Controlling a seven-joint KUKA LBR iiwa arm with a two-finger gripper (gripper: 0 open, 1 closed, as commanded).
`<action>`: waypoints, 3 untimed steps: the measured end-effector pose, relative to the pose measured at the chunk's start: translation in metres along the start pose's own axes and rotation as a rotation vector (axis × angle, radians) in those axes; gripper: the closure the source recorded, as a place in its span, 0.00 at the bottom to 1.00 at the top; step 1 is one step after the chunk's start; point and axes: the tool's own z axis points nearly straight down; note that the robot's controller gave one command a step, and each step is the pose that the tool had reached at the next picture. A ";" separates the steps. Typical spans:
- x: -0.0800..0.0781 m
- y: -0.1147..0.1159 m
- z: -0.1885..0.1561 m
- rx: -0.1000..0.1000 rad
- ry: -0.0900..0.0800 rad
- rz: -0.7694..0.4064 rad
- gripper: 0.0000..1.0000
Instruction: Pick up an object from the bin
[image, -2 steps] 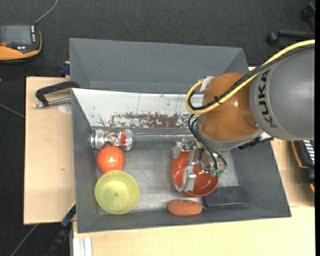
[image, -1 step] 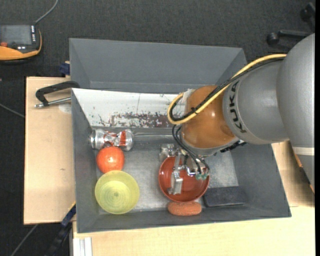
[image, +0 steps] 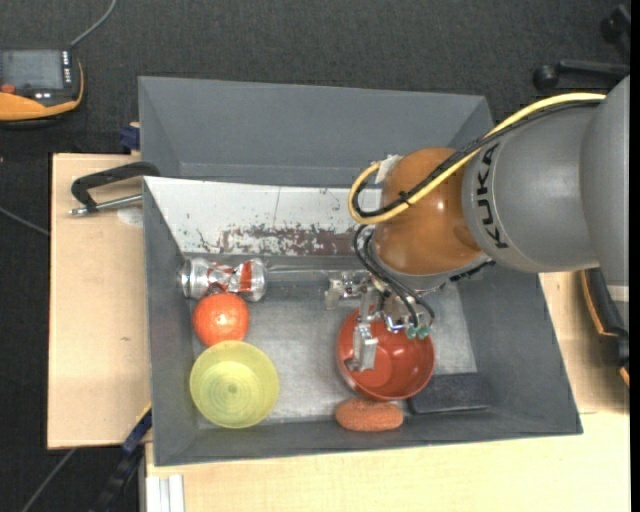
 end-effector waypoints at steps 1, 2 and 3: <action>0.031 0.008 0.023 0.000 -0.011 0.069 0.00; 0.005 -0.070 0.024 0.002 -0.019 0.194 0.00; 0.008 -0.016 0.001 0.004 -0.024 -0.248 0.00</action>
Offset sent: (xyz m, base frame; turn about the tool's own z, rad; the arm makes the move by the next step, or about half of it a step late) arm -0.0348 0.0038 -0.0252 0.0689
